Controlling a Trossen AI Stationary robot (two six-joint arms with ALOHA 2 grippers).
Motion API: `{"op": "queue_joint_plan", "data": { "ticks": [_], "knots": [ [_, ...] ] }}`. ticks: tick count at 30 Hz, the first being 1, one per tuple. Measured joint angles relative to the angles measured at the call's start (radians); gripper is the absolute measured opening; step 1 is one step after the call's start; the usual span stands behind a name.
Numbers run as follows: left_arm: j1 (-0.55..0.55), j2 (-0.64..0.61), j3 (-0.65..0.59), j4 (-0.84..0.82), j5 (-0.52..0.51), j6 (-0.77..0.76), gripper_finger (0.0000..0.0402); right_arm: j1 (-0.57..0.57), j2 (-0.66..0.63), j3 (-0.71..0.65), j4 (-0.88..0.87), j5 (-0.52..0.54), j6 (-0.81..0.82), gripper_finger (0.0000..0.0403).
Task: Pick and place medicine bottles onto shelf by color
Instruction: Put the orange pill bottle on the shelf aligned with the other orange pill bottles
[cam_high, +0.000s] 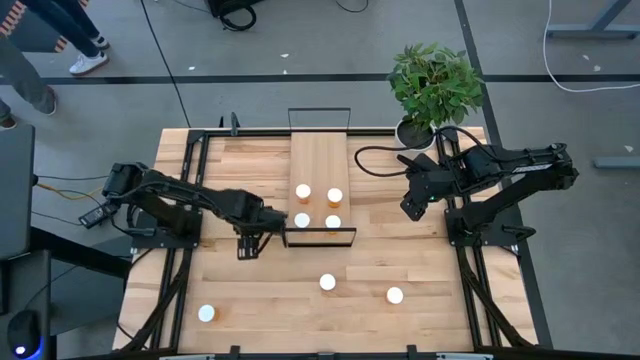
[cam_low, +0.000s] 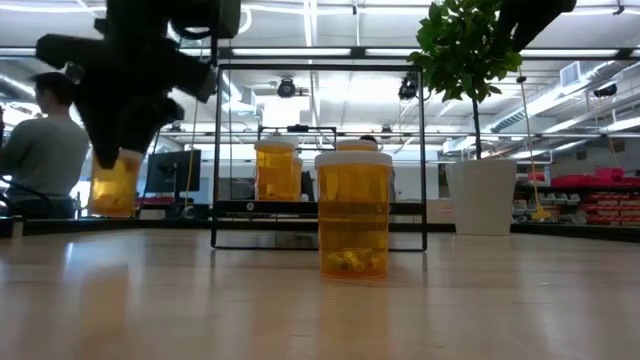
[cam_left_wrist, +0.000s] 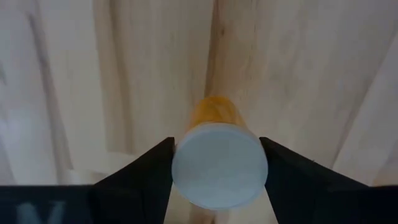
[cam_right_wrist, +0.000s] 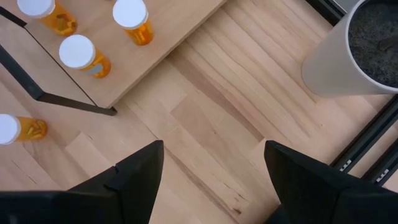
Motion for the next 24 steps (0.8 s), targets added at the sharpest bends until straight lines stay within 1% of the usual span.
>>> {"op": "queue_joint_plan", "data": {
  "ticks": [2,7,11,17,21,24],
  "knots": [
    [0.020,-0.011,0.036,-0.028,0.000,0.029,0.0218,0.000,0.000,0.000,0.000,0.000,0.003,0.0287],
    [0.074,-0.026,0.134,-0.058,-0.003,0.122,0.0237,0.000,0.000,0.000,0.001,0.005,0.003,0.0287],
    [0.134,-0.025,0.208,-0.066,-0.040,0.205,0.0234,0.000,0.000,0.000,0.001,0.020,0.007,0.0287],
    [0.277,-0.024,0.299,-0.005,-0.090,0.328,0.0218,0.000,0.000,0.000,0.001,0.023,0.006,0.0287],
    [0.385,-0.014,0.348,0.034,-0.097,0.396,0.0226,0.000,0.000,0.000,0.000,0.023,0.004,0.0287],
    [0.447,0.027,0.395,0.026,-0.097,0.447,0.0233,0.000,0.000,0.000,0.001,0.023,-0.005,0.0287]
  ]
}}
